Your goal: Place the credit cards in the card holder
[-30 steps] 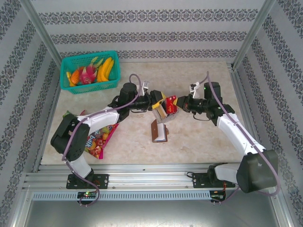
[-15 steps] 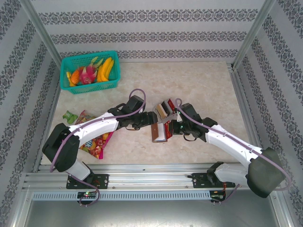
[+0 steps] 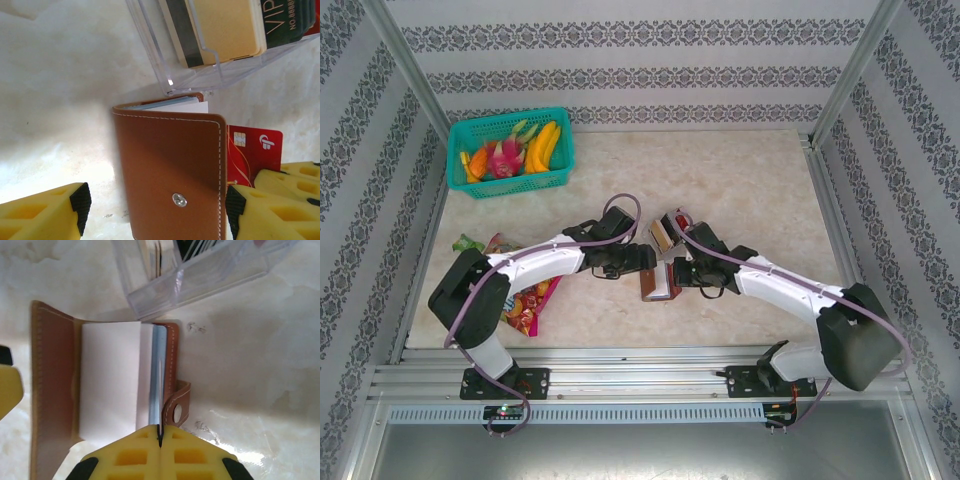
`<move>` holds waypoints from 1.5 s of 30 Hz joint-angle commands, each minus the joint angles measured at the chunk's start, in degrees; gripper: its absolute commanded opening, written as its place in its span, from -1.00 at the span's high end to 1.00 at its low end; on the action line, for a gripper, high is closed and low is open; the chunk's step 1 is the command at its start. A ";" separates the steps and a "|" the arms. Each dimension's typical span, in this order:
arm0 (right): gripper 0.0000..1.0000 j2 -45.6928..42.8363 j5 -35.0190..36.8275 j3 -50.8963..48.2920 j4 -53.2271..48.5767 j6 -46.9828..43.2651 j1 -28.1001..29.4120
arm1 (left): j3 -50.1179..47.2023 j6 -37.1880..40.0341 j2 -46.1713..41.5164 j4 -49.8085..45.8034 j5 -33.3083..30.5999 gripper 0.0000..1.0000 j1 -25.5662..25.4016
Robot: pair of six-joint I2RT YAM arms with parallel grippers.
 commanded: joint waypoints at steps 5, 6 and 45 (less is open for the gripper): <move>0.90 2.26 -0.09 0.92 3.19 0.87 0.94 | 1.89 1.29 1.86 -0.38 1.13 -0.40 -0.75; 0.90 2.03 -0.56 0.90 3.61 1.10 0.91 | 1.85 1.29 1.95 -0.55 0.89 -0.36 -0.75; 0.84 5.31 -9.69 6.88 8.78 7.24 4.41 | -9.20 -6.44 -8.42 8.90 -3.81 -0.38 1.73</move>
